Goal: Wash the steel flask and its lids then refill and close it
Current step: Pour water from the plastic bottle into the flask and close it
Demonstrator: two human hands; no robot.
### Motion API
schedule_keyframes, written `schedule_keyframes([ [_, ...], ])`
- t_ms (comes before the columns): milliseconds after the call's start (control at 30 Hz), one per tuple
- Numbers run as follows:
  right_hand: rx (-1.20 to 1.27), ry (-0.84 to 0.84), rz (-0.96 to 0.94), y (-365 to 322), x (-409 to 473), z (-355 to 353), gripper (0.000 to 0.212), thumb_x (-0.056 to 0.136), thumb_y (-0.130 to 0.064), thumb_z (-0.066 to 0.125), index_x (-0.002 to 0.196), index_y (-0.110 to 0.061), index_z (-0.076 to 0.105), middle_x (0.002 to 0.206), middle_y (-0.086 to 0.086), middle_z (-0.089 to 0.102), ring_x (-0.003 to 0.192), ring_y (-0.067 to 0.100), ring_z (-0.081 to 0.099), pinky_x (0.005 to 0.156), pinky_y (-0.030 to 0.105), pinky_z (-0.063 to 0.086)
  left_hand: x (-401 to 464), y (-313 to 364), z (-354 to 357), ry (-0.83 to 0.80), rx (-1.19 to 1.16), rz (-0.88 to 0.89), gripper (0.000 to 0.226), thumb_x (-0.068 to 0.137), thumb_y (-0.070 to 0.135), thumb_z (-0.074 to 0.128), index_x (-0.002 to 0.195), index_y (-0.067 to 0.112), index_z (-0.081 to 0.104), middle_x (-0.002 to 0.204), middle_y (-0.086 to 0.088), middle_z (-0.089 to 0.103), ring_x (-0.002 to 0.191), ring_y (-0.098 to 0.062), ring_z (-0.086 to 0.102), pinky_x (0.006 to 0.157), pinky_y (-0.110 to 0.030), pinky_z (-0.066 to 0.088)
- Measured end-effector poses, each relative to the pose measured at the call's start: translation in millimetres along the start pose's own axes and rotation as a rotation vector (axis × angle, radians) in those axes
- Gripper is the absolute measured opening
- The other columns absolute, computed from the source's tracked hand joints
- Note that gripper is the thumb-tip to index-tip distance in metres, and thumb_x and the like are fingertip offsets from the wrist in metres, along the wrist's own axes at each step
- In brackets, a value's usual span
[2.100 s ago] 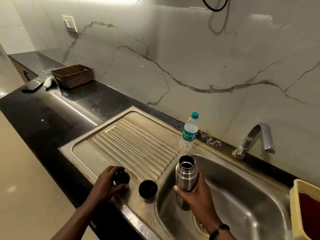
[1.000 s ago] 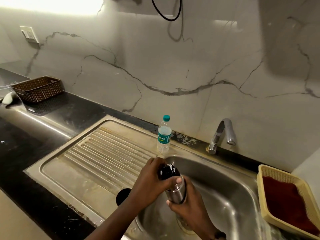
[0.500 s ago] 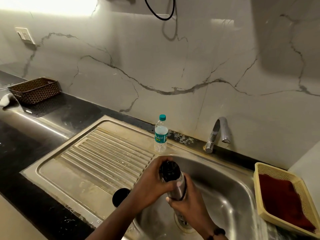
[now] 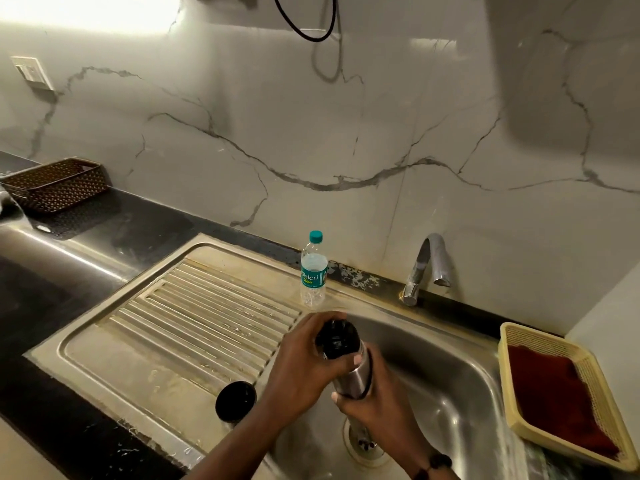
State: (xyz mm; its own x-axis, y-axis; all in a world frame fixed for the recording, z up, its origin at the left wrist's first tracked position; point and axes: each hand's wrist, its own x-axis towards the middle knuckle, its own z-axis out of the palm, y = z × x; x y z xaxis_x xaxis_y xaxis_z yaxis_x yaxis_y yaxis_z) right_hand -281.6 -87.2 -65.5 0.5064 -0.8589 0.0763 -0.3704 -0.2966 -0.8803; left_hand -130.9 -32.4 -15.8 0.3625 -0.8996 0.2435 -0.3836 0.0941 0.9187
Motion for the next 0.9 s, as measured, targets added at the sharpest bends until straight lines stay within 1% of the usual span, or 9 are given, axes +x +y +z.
schedule_keyframes([
  [133,-0.023,-0.031,-0.007,3.3,-0.1,-4.1,0.066,0.062,-0.029,0.084,0.116,-0.044,0.050,0.111,-0.023,0.063,0.099,0.001,0.063,0.081,0.032,0.055,1.6,-3.3,-5.1,-0.189,-0.050,0.001,0.064,0.072,0.031,0.080,0.130,0.033,0.055,0.127,0.010,0.062,0.121,-0.013,0.059,0.103,-0.043,0.049],
  [267,-0.013,-0.024,0.005,3.0,0.5,-3.4,0.066,0.061,-0.028,0.084,0.114,-0.047,0.050,0.109,-0.025,0.064,0.098,-0.002,0.063,0.078,0.022,0.053,1.9,2.6,4.8,-0.091,0.133,-0.042,0.067,0.064,0.075,0.072,0.122,0.050,0.050,0.122,0.018,0.043,0.120,-0.001,0.045,0.099,-0.023,0.047],
  [333,-0.003,-0.032,0.004,1.9,0.6,-4.3,0.067,0.063,-0.026,0.085,0.115,-0.048,0.049,0.109,-0.023,0.065,0.098,-0.001,0.063,0.077,0.017,0.052,1.5,5.1,4.7,-0.024,0.068,-0.032,0.054,0.071,0.054,0.080,0.119,0.044,0.056,0.117,0.014,0.051,0.112,-0.002,0.055,0.095,-0.025,0.052],
  [433,0.010,-0.026,0.012,2.7,1.8,-7.7,0.066,0.064,-0.024,0.086,0.114,-0.046,0.050,0.109,-0.027,0.064,0.098,-0.003,0.063,0.076,0.012,0.050,4.1,2.9,0.4,-0.136,-0.123,-0.031,0.060,0.075,0.016,0.080,0.127,0.031,0.053,0.122,0.010,0.062,0.116,-0.012,0.061,0.102,-0.039,0.052],
  [567,0.024,-0.026,0.023,2.4,3.8,-5.9,0.070,0.062,-0.027,0.085,0.119,-0.045,0.050,0.111,-0.024,0.066,0.100,-0.002,0.064,0.079,0.016,0.052,7.3,5.5,6.8,-0.146,0.125,-0.050,0.089,0.062,0.063,0.078,0.134,0.039,0.031,0.132,0.019,0.034,0.125,-0.003,0.041,0.105,-0.026,0.044],
  [667,0.043,-0.021,0.018,0.3,4.4,-7.2,0.070,0.063,-0.025,0.086,0.119,-0.044,0.050,0.110,-0.026,0.065,0.099,-0.004,0.063,0.076,0.013,0.050,7.5,4.7,7.6,-0.025,-0.056,-0.084,0.069,0.068,0.045,0.087,0.121,0.032,0.047,0.118,0.006,0.059,0.111,-0.012,0.061,0.094,-0.035,0.056],
  [733,0.058,-0.015,0.025,1.7,5.9,-9.3,0.069,0.064,-0.024,0.087,0.120,-0.041,0.050,0.111,-0.023,0.066,0.099,-0.004,0.063,0.078,0.014,0.051,8.7,1.4,4.6,-0.118,-0.217,-0.113,0.075,0.072,0.028,0.087,0.131,0.035,0.041,0.123,0.006,0.061,0.117,-0.013,0.062,0.100,-0.036,0.054],
  [800,0.054,-0.010,0.038,3.2,7.0,-10.2,0.067,0.064,-0.026,0.087,0.117,-0.042,0.050,0.109,-0.021,0.067,0.098,-0.004,0.063,0.078,0.016,0.052,10.0,-0.4,4.4,-0.204,-0.191,-0.123,0.087,0.066,0.045,0.086,0.132,0.046,0.030,0.132,0.014,0.048,0.127,-0.012,0.053,0.106,-0.037,0.049],
  [900,0.023,-0.014,0.033,3.7,8.9,-9.3,0.067,0.063,-0.028,0.086,0.116,-0.042,0.049,0.108,-0.018,0.066,0.098,-0.001,0.063,0.079,0.023,0.055,9.7,4.3,10.7,-0.070,0.033,-0.064,0.071,0.061,0.065,0.081,0.116,0.049,0.039,0.122,0.018,0.046,0.117,-0.010,0.055,0.098,-0.036,0.053],
])
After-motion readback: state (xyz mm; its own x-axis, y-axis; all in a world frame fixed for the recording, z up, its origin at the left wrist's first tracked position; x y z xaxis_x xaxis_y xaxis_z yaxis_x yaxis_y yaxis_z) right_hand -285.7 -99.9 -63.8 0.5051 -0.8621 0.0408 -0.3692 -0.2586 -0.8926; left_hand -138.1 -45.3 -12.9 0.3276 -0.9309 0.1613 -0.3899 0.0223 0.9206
